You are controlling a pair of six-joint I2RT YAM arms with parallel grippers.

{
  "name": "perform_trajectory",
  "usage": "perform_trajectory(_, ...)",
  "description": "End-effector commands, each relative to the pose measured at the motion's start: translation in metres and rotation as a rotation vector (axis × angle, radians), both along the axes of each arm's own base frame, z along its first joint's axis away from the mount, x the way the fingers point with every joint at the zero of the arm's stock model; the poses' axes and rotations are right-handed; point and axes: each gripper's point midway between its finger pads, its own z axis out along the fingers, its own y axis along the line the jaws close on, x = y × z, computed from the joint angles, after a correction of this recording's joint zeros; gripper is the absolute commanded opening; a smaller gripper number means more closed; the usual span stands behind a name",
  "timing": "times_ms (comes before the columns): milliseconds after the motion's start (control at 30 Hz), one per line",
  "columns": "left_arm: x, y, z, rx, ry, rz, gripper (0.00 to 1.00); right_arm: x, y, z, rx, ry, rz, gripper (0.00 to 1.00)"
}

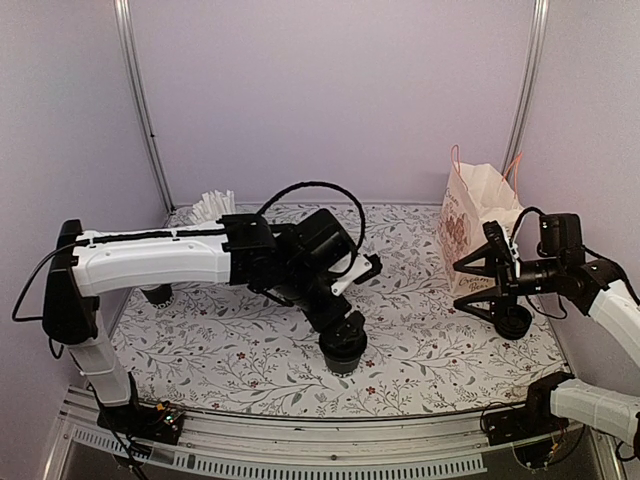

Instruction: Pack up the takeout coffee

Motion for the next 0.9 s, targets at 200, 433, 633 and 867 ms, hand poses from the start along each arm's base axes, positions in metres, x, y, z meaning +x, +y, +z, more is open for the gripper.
perform_trajectory(200, -0.017, -0.001, -0.032, 0.130, 0.058, 0.002, 0.89, 0.001, -0.002, -0.002, 0.006, -0.019, 0.002, 0.99)
perform_trajectory(433, -0.019, -0.004, -0.045, 0.156, 0.089, 0.002, 0.78, 0.001, -0.002, -0.002, 0.006, -0.022, 0.004, 0.99)
perform_trajectory(633, -0.020, -0.003, -0.042, 0.154, 0.092, 0.007, 0.69, -0.001, -0.002, 0.000, 0.009, -0.026, 0.006, 0.98)
perform_trajectory(867, -0.004, 0.026, -0.023, 0.157, 0.043, 0.078, 0.65, -0.001, -0.003, 0.000, 0.009, -0.033, 0.002, 0.98)
